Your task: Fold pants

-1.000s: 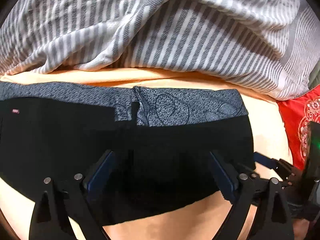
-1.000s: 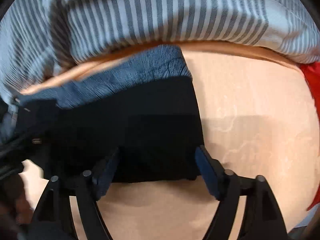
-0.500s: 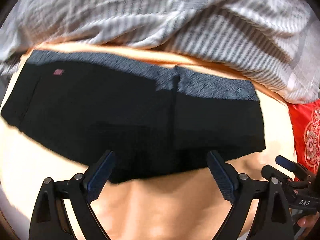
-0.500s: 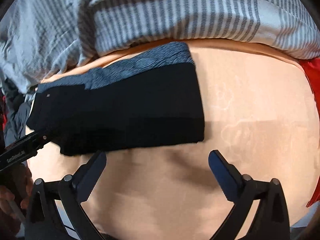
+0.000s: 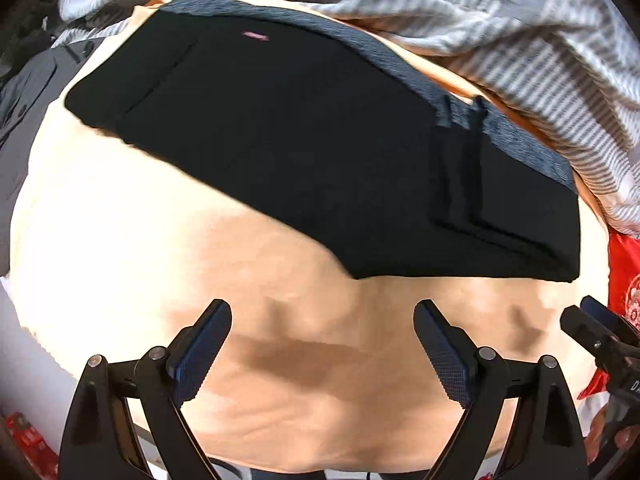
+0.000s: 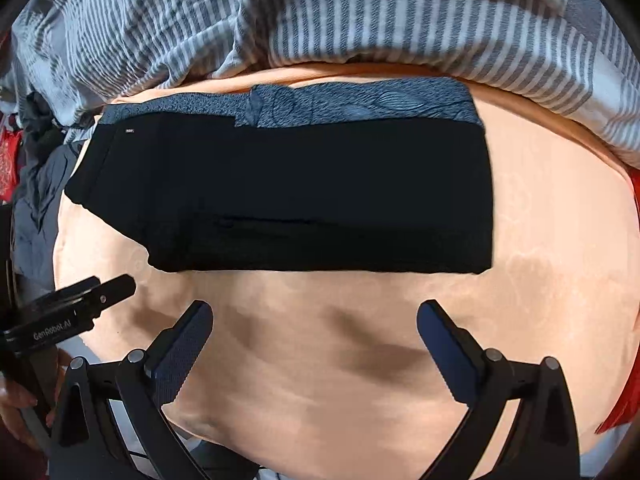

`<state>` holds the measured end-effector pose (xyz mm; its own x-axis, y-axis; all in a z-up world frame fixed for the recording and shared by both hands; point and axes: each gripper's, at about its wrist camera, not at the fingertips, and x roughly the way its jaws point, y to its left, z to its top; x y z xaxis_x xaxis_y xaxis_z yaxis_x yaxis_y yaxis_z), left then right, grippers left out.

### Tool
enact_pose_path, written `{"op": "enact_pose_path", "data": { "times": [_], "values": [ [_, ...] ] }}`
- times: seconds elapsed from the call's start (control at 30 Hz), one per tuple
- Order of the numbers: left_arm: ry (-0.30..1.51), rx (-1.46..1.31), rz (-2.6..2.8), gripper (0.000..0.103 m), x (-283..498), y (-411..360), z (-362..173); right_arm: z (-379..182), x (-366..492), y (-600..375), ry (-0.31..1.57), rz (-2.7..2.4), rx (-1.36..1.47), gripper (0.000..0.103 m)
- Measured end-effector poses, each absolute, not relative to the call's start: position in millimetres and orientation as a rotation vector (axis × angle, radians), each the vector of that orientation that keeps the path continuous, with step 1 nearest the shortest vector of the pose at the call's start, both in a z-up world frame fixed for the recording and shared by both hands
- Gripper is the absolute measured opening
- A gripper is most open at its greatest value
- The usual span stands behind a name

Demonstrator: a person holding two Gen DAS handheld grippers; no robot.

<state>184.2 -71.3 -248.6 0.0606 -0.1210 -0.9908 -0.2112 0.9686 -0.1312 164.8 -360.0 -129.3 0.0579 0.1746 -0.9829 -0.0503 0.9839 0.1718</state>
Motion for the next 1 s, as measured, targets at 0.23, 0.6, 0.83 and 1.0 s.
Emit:
{"op": "enact_pose_path", "data": {
  "times": [0.23, 0.6, 0.83, 1.0],
  "values": [
    [1.502, -0.266, 0.105, 0.093, 191, -24, -244, -134, 166, -316, 1.536, 0.162, 0.068, 0.102],
    [1.489, -0.322, 0.142, 0.093, 201, 34, -249, -131, 190, -248, 1.529, 0.205, -0.025, 0.102],
    [1.498, -0.332, 0.136, 0.093, 205, 50, -252, -137, 204, -230, 1.534, 0.203, -0.048, 0.102],
    [1.503, -0.311, 0.149, 0.093, 208, 56, -256, -144, 213, -229, 1.544, 0.187, -0.042, 0.102]
  ]
}}
